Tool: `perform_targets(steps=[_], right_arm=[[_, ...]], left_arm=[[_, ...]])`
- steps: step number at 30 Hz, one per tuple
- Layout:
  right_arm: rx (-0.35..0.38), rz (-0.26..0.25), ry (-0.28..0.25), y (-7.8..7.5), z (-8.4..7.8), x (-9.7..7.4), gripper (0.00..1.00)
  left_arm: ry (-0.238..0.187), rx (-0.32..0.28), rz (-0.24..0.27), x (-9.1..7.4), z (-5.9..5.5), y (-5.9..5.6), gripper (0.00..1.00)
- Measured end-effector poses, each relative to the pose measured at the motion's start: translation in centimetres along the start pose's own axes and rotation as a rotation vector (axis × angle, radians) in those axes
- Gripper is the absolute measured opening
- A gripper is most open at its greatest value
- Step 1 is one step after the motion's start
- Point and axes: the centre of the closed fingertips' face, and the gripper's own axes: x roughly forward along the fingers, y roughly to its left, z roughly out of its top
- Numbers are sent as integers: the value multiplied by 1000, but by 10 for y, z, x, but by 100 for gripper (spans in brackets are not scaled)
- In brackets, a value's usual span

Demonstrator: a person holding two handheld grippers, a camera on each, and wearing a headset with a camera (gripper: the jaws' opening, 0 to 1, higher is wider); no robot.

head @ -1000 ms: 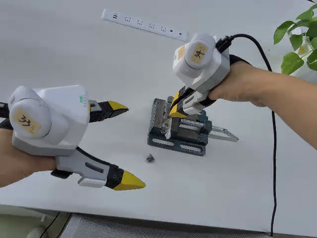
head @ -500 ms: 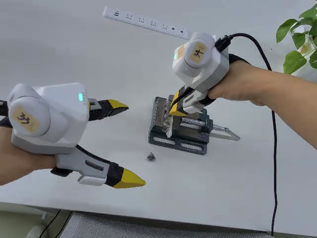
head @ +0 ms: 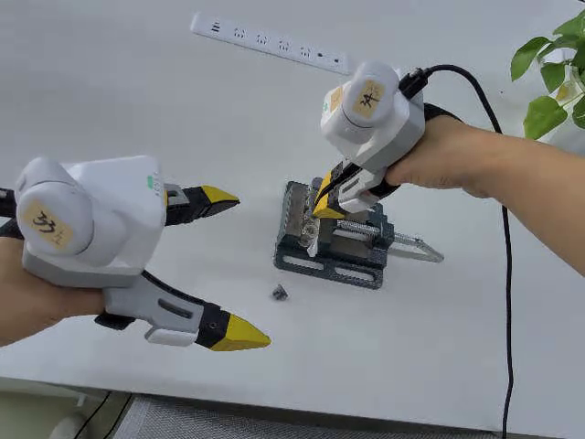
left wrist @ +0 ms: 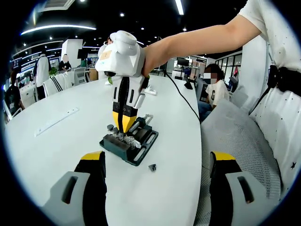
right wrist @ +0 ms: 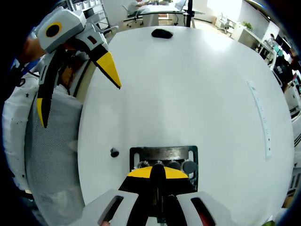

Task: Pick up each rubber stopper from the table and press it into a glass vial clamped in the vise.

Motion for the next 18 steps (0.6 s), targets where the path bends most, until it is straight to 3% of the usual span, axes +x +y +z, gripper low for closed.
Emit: perform_targets(steps=[18], right_arm=[[-27, 8, 37, 0, 0, 2, 2]], left_arm=[[-10, 2, -1, 1, 3, 3, 91]])
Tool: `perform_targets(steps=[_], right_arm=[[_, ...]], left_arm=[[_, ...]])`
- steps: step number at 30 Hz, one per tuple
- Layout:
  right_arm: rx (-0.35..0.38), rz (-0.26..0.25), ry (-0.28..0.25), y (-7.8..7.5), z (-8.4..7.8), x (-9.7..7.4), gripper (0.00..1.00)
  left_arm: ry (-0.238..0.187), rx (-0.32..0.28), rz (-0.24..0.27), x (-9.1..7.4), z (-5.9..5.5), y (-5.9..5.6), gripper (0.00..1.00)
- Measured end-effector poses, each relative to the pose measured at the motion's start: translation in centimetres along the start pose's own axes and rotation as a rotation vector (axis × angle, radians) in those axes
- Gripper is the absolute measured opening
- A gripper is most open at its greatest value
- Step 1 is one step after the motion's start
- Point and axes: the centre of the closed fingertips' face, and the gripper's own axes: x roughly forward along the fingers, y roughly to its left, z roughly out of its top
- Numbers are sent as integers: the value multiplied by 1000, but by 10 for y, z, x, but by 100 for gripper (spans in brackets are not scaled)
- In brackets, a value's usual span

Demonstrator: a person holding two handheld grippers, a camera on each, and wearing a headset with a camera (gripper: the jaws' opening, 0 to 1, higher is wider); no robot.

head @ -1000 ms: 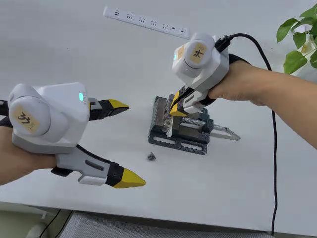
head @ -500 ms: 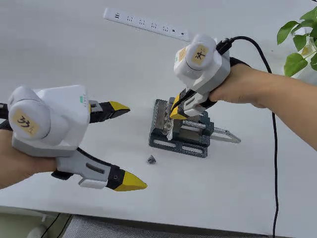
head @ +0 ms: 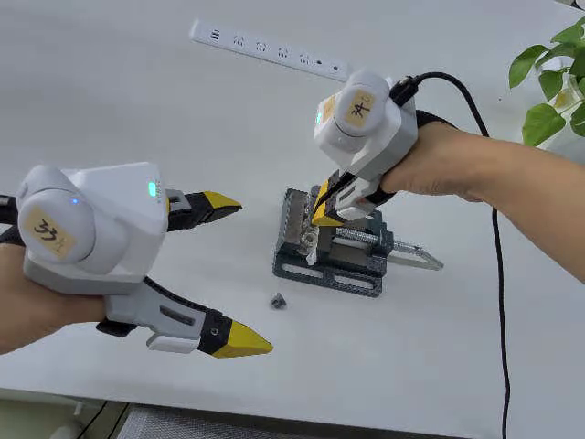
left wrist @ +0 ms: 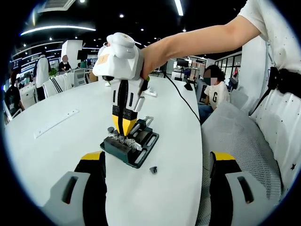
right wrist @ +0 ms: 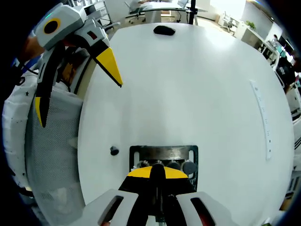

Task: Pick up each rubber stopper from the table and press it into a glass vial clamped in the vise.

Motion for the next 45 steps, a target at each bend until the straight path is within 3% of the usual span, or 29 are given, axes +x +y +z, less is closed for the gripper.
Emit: perform_targets(steps=[22, 27, 32, 34, 45], right_arm=[[-22, -7, 63, -1, 2, 2, 1], [-9, 10, 34, -1, -1, 1, 0], [28, 13, -43, -1, -1, -1, 1], [87, 20, -81, -4, 4, -2, 1], [46, 13, -59, -2, -1, -1, 0]], left_arm=[[-11, -16, 6, 0, 0, 3, 89], [-10, -15, 8, 0, 1, 5, 90], [-7, -16, 13, -1, 0, 6, 90], [-6, -18, 11, -1, -1, 5, 90], [-4, -21, 7, 2, 0, 5, 89]])
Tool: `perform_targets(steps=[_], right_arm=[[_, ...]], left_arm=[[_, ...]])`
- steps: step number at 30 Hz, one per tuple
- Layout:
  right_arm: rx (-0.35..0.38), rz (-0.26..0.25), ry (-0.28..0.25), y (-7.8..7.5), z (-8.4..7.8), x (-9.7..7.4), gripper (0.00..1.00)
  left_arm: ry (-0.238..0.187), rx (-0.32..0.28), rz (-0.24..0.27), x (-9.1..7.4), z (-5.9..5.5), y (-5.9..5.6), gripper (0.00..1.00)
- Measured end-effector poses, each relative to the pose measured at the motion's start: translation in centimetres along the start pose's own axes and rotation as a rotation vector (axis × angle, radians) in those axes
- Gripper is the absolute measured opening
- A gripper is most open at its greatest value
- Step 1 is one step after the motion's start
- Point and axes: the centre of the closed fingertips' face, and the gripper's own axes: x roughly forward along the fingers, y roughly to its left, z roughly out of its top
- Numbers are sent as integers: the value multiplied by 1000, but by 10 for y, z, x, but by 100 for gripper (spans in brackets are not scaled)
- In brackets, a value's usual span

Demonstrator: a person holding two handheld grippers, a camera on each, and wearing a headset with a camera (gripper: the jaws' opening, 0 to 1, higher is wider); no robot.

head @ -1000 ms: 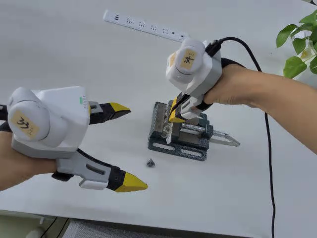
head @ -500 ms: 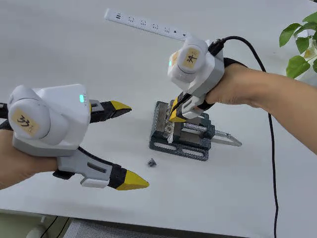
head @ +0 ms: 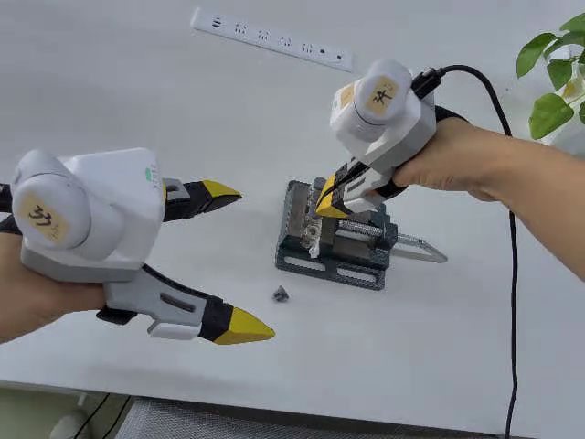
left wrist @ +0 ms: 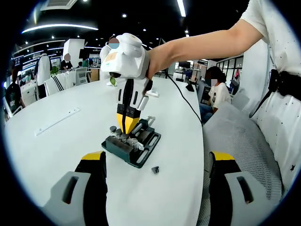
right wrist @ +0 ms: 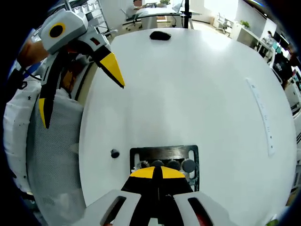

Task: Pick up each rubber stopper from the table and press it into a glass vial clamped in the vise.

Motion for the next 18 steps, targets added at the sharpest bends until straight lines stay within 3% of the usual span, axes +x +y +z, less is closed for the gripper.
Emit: perform_targets(steps=[1, 5, 18], right_arm=[[-10, 2, 22, 1, -4, 0, 0], [-13, -2, 7, 1, -2, 0, 0], [-47, -5, 61, 0, -8, 3, 0]], left_arm=[[0, 0, 1, 0, 0, 0, 89], [-1, -1, -1, 1, 0, 0, 89], [-5, 2, -1, 2, 3, 0, 89]])
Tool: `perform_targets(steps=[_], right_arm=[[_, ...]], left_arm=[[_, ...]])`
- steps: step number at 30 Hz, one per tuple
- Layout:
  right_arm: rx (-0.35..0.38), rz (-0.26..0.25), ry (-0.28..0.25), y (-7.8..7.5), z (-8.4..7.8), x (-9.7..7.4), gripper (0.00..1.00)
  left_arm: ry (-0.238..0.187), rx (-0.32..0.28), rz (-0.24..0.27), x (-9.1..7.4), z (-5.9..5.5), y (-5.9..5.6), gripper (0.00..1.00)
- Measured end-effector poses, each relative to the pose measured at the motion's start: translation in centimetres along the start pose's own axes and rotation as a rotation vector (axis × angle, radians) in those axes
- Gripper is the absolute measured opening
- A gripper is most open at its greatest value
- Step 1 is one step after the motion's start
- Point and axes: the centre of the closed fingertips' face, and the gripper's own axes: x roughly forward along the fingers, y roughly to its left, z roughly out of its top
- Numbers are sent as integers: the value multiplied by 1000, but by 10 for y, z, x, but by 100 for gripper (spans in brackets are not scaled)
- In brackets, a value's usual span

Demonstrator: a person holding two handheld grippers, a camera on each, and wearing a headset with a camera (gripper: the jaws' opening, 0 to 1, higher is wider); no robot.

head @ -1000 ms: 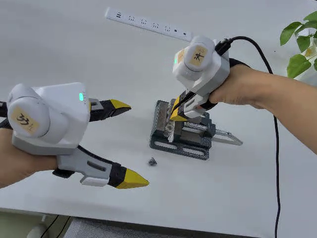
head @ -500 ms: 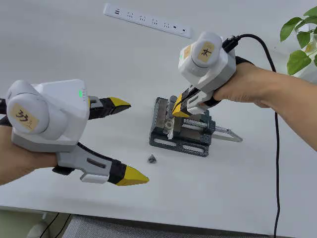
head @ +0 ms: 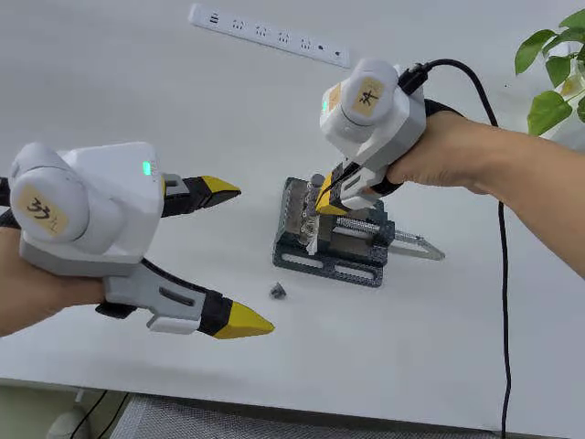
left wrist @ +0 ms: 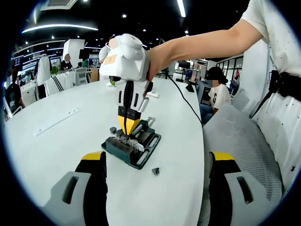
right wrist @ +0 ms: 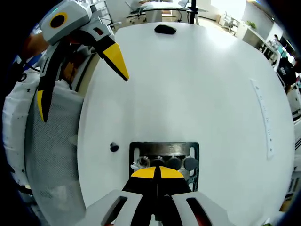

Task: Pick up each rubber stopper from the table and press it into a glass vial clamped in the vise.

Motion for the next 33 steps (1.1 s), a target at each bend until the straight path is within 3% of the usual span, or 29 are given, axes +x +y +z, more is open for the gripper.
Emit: perform_targets(steps=[18, 33], right_arm=[[32, -5, -42, 2, 5, -4, 0], [25, -1, -27, 0, 5, -2, 0]], left_arm=[[4, 0, 3, -3, -1, -1, 88], [4, -1, 1, -2, -1, 0, 88]])
